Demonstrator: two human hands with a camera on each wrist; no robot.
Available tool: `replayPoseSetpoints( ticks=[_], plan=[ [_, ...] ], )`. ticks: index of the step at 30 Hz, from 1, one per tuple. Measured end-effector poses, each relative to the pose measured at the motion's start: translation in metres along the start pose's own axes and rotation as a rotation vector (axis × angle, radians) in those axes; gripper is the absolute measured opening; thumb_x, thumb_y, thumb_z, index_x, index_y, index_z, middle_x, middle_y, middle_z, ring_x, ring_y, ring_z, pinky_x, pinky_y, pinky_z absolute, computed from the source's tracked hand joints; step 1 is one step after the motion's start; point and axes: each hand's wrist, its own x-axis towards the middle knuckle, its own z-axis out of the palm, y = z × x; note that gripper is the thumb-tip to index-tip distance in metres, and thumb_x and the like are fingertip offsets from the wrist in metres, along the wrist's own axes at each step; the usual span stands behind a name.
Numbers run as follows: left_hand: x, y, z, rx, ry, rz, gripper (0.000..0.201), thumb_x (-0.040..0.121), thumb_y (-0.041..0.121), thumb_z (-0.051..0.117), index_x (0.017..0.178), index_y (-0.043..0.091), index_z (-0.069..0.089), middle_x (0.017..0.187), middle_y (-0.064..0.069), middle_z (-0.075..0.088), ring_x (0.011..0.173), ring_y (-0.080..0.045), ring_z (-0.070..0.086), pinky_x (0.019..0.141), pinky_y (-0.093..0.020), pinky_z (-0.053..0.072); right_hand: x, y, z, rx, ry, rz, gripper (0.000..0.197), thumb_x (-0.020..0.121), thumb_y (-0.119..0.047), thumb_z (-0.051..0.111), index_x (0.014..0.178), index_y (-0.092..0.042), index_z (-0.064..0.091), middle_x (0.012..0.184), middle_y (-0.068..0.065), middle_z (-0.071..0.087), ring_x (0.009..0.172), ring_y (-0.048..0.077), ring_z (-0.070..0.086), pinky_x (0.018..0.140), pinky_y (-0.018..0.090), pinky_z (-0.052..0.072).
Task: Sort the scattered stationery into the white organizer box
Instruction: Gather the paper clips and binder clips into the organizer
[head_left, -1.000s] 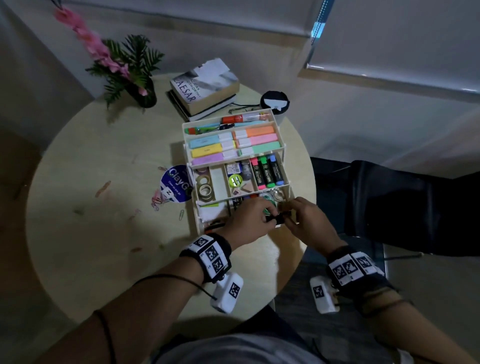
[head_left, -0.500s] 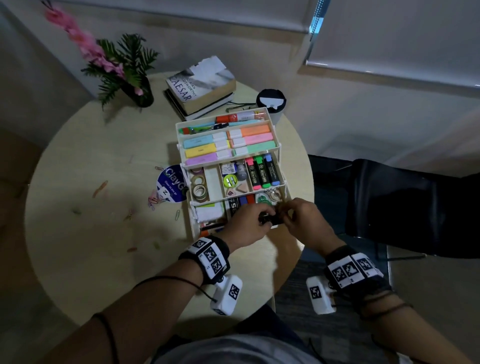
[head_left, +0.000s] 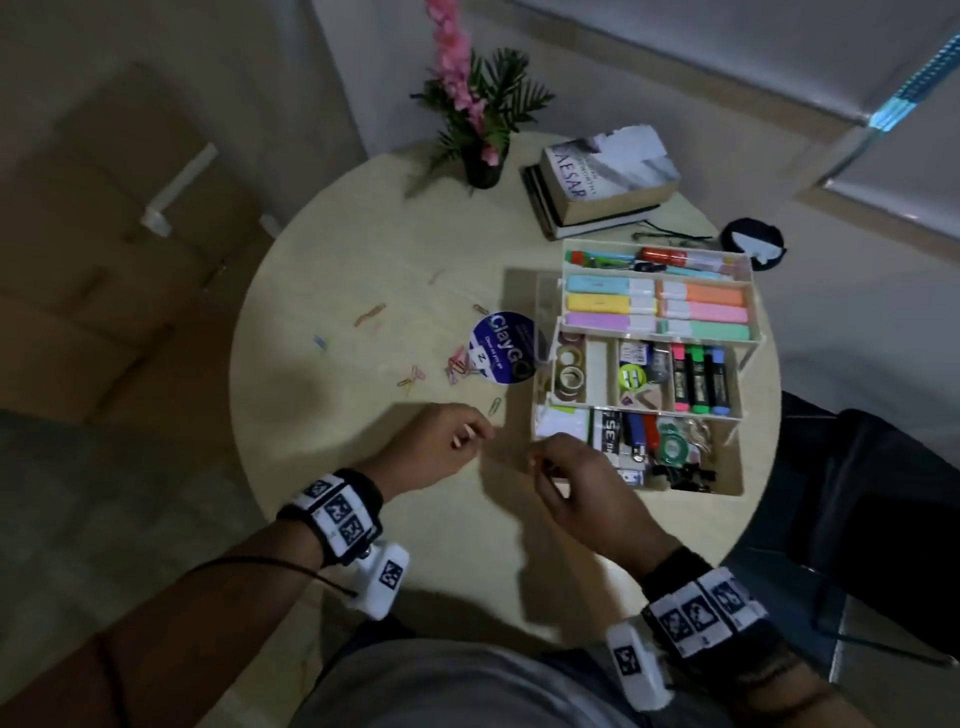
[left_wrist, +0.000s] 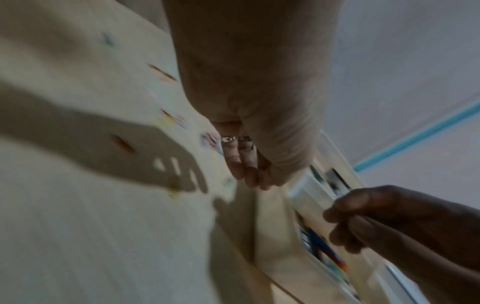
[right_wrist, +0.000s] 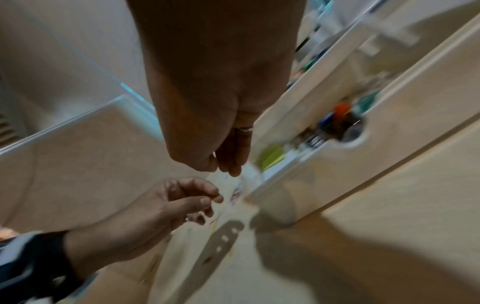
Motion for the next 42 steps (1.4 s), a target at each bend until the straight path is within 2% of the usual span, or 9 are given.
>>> replayPoseSetpoints(
  ticks=[3,6,10,15,19,26,33,38,42],
  plan=[
    [-0.016,-0.048,-0.047,0.033,0.15,-0.062,0.027,0.09,0.002,0.07,0.102,0.026,0.074,0.098,0.003,0.075,0.088,-0.017,0.071,0.081,-0.045,0.061,0.036,-0.029,0.047,-0.012,-0.094,0.031,0.045,0.101,-0.014,0.057,0.146,-0.01,0.053,0.139,0.012,0.059,0.127,0.023,0.057,0.112,0.027,0.042],
    [-0.025,-0.078,-0.083,-0.035,0.274,-0.144,0.031,0.09,-0.004,0.07,0.107,0.022,0.07,0.105,-0.008,0.071,0.096,-0.022,0.067,0.089,-0.049,0.06,0.071,-0.04,0.087,-0.005,-0.14,0.221,0.068,0.11,-0.034,0.047,0.166,-0.008,0.017,0.172,0.015,0.019,0.16,0.026,0.019,0.128,0.03,0.017],
    [-0.022,-0.109,-0.121,-0.085,0.394,-0.195,0.034,0.09,0.005,0.074,0.117,0.024,0.067,0.121,-0.003,0.064,0.112,-0.017,0.06,0.096,-0.048,0.058,0.107,-0.031,0.119,-0.007,0.008,0.48,0.083,0.11,-0.045,0.04,0.162,0.007,0.002,0.17,0.032,0.0,0.16,0.043,0.004,0.131,0.051,0.016],
    [0.008,-0.132,-0.166,0.076,0.445,-0.144,0.053,0.088,0.022,0.08,0.136,0.017,0.058,0.141,-0.003,0.057,0.132,-0.023,0.052,0.113,-0.035,0.042,0.127,-0.016,0.145,0.068,0.252,0.678,0.09,0.105,-0.061,0.039,0.166,-0.01,-0.005,0.172,0.025,0.006,0.159,0.041,0.015,0.129,0.055,0.019],
    [0.04,-0.15,-0.187,0.186,0.343,-0.182,0.084,0.091,0.045,0.075,0.159,0.018,0.033,0.172,-0.002,0.02,0.159,-0.018,0.016,0.125,-0.03,0.018,0.132,-0.019,0.165,-0.128,0.267,0.665,0.089,0.104,-0.069,0.025,0.165,-0.009,0.001,0.174,0.02,0.004,0.161,0.036,0.007,0.13,0.058,0.01],
    [0.079,-0.151,-0.177,0.357,0.083,-0.046,0.114,0.089,0.073,0.059,0.165,0.028,-0.014,0.173,0.007,-0.021,0.159,-0.016,-0.018,0.13,-0.041,0.001,0.115,-0.044,0.195,-0.274,0.015,0.423,0.083,0.108,-0.064,0.019,0.166,-0.012,-0.011,0.173,0.011,-0.021,0.16,0.023,-0.02,0.132,0.047,0.0],
    [0.082,-0.143,-0.123,0.793,-0.111,0.231,0.099,0.099,0.081,0.019,0.166,0.012,-0.006,0.173,-0.01,-0.015,0.16,-0.028,-0.015,0.13,-0.05,0.013,0.139,-0.009,0.153,-0.186,0.198,0.36,0.075,0.11,-0.046,0.033,0.168,-0.015,-0.004,0.176,0.005,-0.011,0.162,0.018,-0.011,0.132,0.044,0.006],
    [0.055,-0.141,-0.107,0.809,-0.171,0.343,0.089,0.104,0.071,0.019,0.166,0.01,0.0,0.174,-0.01,-0.011,0.161,-0.024,-0.013,0.13,-0.047,0.015,0.168,0.013,0.147,-0.205,0.219,0.55,0.078,0.109,-0.053,0.023,0.166,-0.007,-0.004,0.174,0.013,-0.012,0.161,0.025,-0.011,0.131,0.052,0.01],
    [0.036,-0.136,-0.108,0.723,-0.224,0.422,0.087,0.106,0.067,0.027,0.167,0.011,-0.002,0.175,-0.007,-0.01,0.161,-0.018,-0.012,0.131,-0.042,0.014,0.161,-0.006,0.169,-0.344,0.066,0.43,0.073,0.111,-0.051,0.018,0.167,-0.009,-0.005,0.173,0.015,-0.015,0.161,0.025,-0.016,0.132,0.05,0.003]
  ],
)
